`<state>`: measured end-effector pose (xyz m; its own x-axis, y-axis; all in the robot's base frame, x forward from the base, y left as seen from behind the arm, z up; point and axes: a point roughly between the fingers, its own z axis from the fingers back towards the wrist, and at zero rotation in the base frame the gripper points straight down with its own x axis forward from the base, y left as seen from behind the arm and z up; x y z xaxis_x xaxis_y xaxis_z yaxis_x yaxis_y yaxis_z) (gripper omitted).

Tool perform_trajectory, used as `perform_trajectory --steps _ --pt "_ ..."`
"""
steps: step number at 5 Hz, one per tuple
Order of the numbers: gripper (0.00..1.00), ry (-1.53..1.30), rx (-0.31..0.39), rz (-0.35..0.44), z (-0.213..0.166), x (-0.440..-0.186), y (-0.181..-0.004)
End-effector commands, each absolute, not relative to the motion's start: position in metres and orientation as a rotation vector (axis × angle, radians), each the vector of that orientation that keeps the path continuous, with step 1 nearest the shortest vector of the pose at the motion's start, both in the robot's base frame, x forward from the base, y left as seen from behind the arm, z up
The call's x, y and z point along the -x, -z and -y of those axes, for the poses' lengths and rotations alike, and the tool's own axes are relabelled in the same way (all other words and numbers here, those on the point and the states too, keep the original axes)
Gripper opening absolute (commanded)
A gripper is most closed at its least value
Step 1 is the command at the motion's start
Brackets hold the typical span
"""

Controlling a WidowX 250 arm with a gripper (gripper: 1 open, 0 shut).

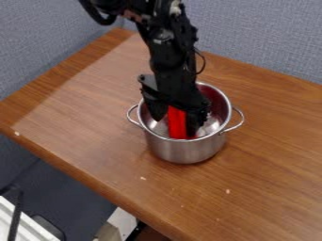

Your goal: Move the red object from the metal pot to the table

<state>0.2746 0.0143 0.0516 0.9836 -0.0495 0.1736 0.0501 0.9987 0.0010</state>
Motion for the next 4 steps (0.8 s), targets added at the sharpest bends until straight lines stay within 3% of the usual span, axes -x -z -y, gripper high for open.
perform_trajectory --steps 1,2,4 --pt "1.00 0.035 0.007 0.191 -0.017 -0.278 -0.053" --pt "0.00 0.035 0.011 0.187 -0.018 -0.278 -0.049" --pt "0.00 0.028 -0.003 0.197 -0.018 -0.275 -0.061"
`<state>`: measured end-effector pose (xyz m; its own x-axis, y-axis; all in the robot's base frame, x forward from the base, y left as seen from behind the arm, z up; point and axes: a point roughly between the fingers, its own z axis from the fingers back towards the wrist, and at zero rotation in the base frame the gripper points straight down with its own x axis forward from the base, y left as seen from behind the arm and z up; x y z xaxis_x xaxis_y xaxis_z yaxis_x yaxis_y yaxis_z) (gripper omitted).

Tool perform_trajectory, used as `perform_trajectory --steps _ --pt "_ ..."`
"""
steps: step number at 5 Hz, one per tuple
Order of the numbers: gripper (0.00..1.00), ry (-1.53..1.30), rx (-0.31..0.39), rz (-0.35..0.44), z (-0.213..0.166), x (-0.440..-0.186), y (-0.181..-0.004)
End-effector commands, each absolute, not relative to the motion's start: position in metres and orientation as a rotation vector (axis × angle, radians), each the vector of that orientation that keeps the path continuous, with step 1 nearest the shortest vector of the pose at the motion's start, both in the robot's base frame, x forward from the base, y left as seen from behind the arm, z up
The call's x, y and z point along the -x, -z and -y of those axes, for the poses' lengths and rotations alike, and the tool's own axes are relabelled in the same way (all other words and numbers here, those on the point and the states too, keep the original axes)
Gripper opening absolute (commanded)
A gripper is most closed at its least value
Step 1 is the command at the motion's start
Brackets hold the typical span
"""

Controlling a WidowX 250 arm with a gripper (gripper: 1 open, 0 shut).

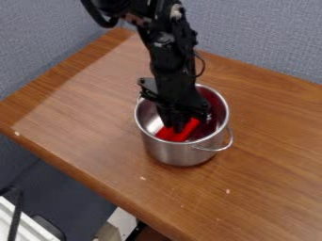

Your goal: Move the red object from the metal pot to the table

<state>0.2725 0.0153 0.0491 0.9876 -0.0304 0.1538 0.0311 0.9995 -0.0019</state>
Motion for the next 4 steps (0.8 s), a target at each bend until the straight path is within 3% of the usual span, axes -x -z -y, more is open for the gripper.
perform_trajectory --steps 1,4 --pt "0.00 0.026 -0.008 0.198 -0.017 -0.274 -0.065" --pt "0.00 0.017 -0.014 0.205 -0.016 -0.270 -0.080"
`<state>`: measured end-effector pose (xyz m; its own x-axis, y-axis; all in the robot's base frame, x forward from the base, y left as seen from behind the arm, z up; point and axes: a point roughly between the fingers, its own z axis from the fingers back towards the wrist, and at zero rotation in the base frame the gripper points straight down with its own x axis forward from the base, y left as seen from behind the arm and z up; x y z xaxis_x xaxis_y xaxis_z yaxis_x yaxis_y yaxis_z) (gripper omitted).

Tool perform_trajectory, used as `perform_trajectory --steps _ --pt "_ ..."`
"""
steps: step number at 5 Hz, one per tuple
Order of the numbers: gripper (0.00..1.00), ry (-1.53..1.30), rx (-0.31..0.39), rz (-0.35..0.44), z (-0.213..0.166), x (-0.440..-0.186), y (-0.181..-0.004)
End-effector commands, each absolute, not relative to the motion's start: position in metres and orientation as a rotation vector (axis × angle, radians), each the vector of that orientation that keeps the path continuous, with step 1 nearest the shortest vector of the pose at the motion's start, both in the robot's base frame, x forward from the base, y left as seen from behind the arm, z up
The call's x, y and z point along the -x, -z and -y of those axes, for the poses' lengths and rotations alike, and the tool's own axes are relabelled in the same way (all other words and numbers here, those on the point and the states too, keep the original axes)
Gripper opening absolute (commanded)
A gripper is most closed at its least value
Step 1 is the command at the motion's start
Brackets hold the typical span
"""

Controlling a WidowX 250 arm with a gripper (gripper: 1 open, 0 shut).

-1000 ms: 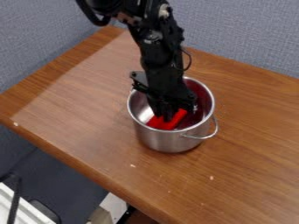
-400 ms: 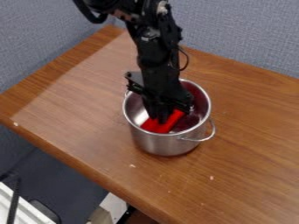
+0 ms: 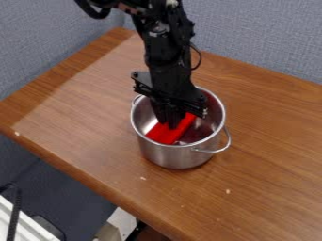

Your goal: Move the red object from the metal pot to the table

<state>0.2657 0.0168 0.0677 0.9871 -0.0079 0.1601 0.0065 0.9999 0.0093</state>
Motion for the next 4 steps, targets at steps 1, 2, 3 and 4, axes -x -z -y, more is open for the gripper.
perform_trajectory --steps 1,2,3,4 --pt "0.00 0.012 -0.014 0.208 -0.015 -0.270 -0.084" --pt "0.00 0.006 -0.023 0.216 -0.013 -0.269 -0.090" --pt "0.00 0.002 -0.040 0.240 -0.010 -0.271 -0.101" --pt "0.00 0.009 -0.070 0.272 -0.002 -0.275 -0.117"
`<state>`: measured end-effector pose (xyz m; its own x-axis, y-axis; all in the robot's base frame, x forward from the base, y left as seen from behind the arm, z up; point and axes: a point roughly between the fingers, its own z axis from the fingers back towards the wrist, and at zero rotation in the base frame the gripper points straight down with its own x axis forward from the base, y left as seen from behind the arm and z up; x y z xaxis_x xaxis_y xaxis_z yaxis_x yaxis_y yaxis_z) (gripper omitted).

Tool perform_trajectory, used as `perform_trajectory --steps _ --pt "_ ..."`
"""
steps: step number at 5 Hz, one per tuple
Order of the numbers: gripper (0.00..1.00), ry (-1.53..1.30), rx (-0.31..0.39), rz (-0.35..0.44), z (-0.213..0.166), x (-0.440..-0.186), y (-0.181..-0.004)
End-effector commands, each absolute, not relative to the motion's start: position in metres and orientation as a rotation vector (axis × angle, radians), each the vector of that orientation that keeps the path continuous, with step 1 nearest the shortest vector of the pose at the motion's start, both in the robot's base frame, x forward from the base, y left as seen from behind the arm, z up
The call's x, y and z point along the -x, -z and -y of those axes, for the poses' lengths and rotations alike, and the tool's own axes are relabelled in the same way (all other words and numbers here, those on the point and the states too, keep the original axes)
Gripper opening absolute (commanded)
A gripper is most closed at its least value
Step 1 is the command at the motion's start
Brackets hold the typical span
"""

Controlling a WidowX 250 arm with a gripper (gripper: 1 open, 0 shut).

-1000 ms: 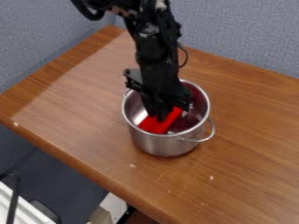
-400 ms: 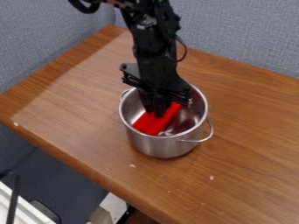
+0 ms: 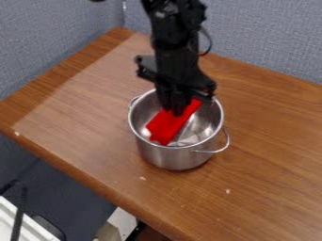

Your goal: Move the red object from the metal pot to the table

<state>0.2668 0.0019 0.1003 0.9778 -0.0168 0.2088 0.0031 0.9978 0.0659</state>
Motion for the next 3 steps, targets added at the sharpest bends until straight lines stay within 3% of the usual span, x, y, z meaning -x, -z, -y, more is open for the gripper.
perform_trajectory --steps 1,2,3 --pt "0.00 0.057 -0.082 0.319 0.014 -0.277 -0.138" --pt "0.00 0.129 -0.078 0.356 0.036 -0.282 -0.156" --pt "0.00 0.207 -0.072 0.375 0.065 -0.286 -0.161"
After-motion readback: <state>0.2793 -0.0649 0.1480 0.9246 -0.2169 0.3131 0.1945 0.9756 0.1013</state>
